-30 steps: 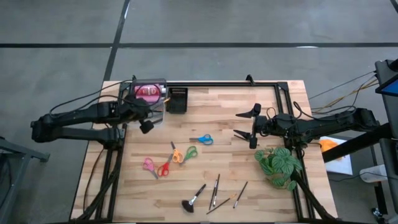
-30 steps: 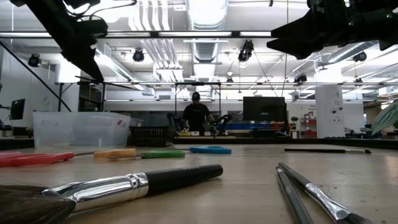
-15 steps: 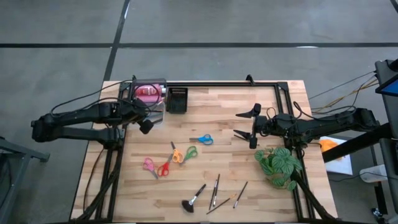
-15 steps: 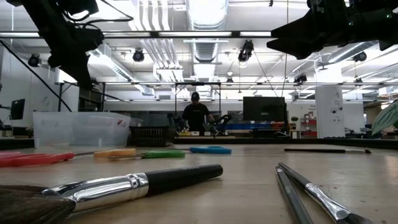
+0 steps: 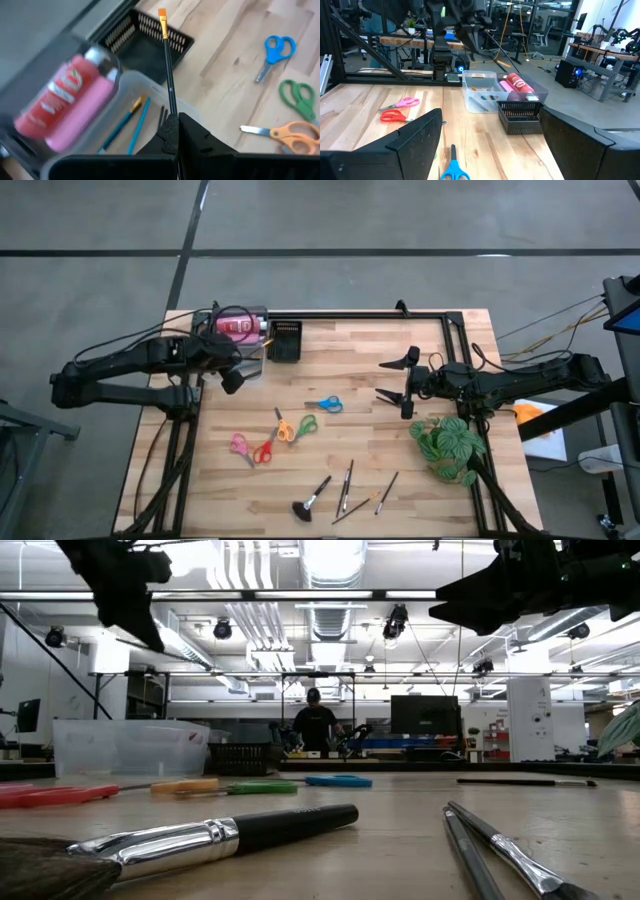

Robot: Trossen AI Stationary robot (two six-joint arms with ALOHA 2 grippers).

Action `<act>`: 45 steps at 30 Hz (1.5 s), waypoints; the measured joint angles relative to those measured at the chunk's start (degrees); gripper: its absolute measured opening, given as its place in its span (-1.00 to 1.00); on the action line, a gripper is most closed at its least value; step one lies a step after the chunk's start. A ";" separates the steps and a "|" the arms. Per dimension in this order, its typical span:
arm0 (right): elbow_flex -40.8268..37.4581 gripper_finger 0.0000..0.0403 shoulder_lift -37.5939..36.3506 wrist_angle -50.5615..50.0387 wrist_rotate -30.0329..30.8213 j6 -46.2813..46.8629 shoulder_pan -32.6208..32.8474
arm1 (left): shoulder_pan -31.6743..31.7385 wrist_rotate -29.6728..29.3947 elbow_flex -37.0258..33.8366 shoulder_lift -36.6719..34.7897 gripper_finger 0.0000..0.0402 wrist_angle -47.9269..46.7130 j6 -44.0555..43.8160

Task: Pick & Place Paint Supplies
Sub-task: Put the black paint brush into the transparent bin

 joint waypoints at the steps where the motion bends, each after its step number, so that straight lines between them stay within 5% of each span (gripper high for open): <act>1: 0.00 0.64 0.00 0.00 0.00 0.02 0.00 | 0.00 0.00 0.46 0.00 -1.00 0.00 2.19; 8: 0.00 0.64 0.00 0.00 0.01 0.01 0.00 | 0.40 -0.20 0.52 0.00 -1.00 -3.92 14.73; 16: 0.00 0.64 -0.04 0.00 0.01 0.01 0.00 | 0.66 -5.08 -2.64 0.00 -1.00 -10.77 16.74; 26: 0.00 0.64 -0.04 -0.04 0.00 0.00 0.00 | 1.42 -5.40 -5.19 0.39 -1.00 -9.35 19.08; 32: 0.00 0.64 -0.04 -0.51 0.01 0.01 0.00 | 2.17 -5.14 -7.41 0.34 -1.00 -6.76 32.64; 45: 0.00 0.64 -0.02 -0.83 0.01 0.01 0.00 | 7.46 -3.62 -16.85 0.37 -1.00 0.72 36.20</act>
